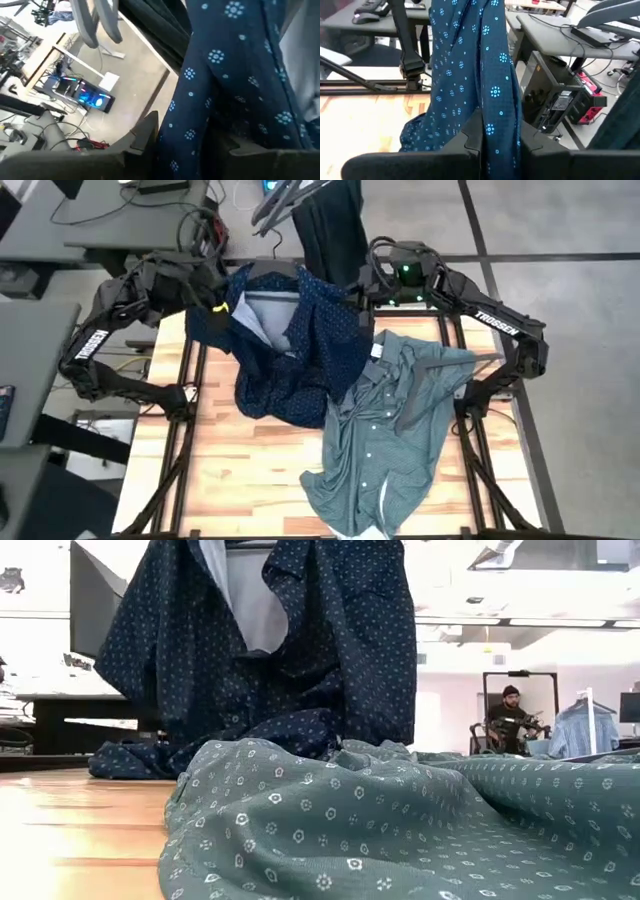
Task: Hang clothes
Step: Hang the blue polo shirt on the rack
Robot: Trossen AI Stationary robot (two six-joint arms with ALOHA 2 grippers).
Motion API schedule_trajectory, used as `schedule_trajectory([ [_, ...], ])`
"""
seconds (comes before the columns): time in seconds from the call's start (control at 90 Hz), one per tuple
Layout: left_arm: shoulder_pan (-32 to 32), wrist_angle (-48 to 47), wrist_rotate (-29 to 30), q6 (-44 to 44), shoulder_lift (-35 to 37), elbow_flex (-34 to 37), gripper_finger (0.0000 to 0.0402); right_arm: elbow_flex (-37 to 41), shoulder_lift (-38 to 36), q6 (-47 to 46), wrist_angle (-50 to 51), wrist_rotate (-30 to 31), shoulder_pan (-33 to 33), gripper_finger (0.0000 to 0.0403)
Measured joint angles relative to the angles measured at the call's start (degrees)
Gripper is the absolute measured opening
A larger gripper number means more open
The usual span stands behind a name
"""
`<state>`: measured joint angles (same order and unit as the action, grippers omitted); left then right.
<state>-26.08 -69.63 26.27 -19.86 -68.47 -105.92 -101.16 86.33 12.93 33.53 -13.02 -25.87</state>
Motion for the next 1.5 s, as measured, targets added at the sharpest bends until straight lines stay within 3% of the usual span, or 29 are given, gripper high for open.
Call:
schedule_trajectory([
  [0.211,-0.97,-11.53,-10.52,8.94,-2.98,-0.16,0.0099,-0.62,-1.52,-0.20,3.18,-3.91,-3.37,0.0034],
  [0.356,-2.32,-10.80,-22.02,11.81,-3.56,-0.29,0.0116,-1.10,-1.76,-0.21,5.90,-6.48,-4.73,0.0034],
  [0.522,-4.57,-12.06,-29.11,10.91,-4.02,-0.03,0.0126,-1.21,-1.63,3.46,9.11,-8.87,-4.18,0.0034],
  [0.767,-10.11,-10.60,-51.96,13.10,-2.48,-3.93,0.0127,-1.31,-1.63,4.81,16.02,-7.84,-4.92,0.0034],
  [1.056,-11.87,-6.05,-42.73,9.43,-1.32,-7.96,0.0127,-1.30,-1.95,-0.02,7.07,-5.76,-10.29,0.0034],
  [1.278,-11.85,-3.93,-42.51,7.01,-1.33,-8.24,0.0127,-1.30,-1.78,-6.77,-1.62,-8.74,-17.53,0.0034],
  [1.5,-11.85,-3.88,-42.43,4.73,-2.33,-8.25,0.0127,-5.03,-0.96,-7.09,-2.56,-12.69,-22.84,0.0034],
])
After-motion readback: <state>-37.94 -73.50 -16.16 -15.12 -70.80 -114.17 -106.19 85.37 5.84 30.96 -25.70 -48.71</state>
